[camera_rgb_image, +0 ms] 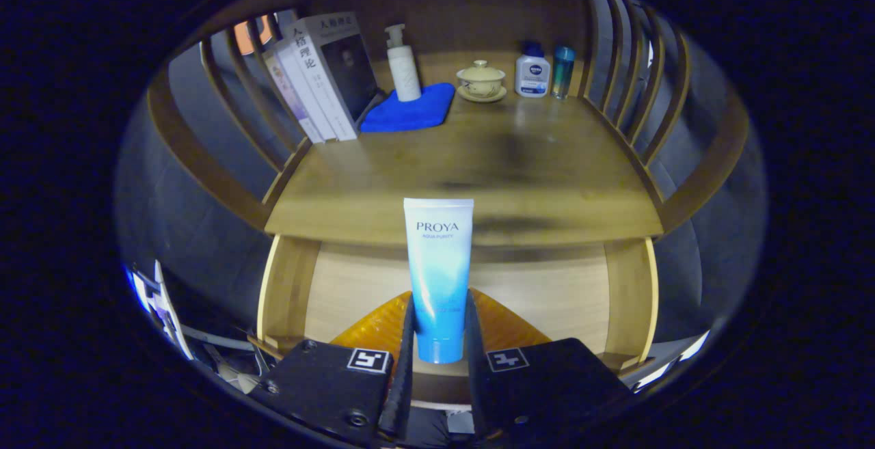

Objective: Pull open the drawer, take out the items inside it, and place them on the countertop above the cabinet.

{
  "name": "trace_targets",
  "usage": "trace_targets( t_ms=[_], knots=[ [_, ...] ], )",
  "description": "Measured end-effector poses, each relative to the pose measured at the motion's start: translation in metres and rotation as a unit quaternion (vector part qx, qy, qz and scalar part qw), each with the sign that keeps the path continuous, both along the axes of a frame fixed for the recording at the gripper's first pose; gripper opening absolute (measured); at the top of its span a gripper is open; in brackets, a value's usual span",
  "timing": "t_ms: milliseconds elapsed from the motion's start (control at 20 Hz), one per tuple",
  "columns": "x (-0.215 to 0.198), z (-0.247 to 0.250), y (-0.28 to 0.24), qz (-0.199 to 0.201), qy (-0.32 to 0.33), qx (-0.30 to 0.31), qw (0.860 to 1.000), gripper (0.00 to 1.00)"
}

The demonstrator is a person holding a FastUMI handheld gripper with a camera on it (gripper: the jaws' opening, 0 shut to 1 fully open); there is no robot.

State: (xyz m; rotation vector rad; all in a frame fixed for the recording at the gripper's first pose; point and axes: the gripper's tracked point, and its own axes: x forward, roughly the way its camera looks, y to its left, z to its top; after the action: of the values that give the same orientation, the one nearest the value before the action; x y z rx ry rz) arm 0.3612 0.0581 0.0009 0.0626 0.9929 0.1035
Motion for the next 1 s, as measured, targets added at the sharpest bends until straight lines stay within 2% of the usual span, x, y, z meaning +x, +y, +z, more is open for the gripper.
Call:
trace_targets(
  t_ms=[300,550,1000],
  knots=[
    [0.058,0.002,-0.001,-0.035,0.010,0.004,0.999,0.38],
    [0.089,-0.008,-0.001,-0.041,0.014,-0.005,0.999,0.38],
    [0.110,-0.022,0.000,-0.050,0.032,-0.027,0.998,0.38]
  ],
)
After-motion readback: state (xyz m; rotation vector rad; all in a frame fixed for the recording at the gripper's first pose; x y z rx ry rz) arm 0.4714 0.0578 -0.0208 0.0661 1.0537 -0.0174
